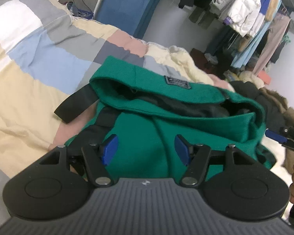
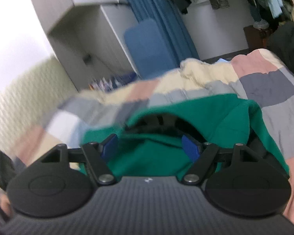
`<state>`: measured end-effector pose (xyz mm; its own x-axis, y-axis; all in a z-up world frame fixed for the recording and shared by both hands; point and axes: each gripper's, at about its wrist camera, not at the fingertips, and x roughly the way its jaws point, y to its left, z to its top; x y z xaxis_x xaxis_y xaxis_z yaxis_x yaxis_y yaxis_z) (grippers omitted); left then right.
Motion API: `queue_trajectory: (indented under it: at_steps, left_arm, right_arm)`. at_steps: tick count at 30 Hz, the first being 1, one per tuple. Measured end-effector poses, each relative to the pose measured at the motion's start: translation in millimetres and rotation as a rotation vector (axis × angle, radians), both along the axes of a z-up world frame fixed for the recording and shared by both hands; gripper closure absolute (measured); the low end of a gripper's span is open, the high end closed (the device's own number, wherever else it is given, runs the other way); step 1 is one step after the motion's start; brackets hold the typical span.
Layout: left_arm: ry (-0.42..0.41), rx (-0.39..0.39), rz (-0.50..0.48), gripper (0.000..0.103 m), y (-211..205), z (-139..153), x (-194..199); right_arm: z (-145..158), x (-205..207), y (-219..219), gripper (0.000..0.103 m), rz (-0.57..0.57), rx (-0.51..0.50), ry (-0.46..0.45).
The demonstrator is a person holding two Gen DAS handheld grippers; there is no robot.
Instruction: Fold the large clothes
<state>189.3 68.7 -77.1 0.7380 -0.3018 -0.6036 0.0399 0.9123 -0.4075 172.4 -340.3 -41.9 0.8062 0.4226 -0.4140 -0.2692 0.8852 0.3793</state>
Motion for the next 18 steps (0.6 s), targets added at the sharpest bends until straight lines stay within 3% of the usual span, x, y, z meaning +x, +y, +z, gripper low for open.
queue_trajectory:
  at_steps: [6,13,15,18]
  left_arm:
    - [-0.002,0.051,-0.02,0.034,-9,-8,17]
    - [0.018,0.023,-0.026,0.034,-3,-13,20]
    - [0.021,0.021,-0.027,0.034,-2,-12,19]
    - [0.015,0.029,-0.034,0.034,3,-6,17]
  right_arm:
    - [-23,28,31,0.029,0.012,-0.159,-0.041]
    - [-45,71,55,0.03,0.032,-0.207,-0.03]
    - [-46,75,60,0.035,0.064,-0.239,-0.008]
    - [-39,83,70,0.053,0.127,-0.306,0.017]
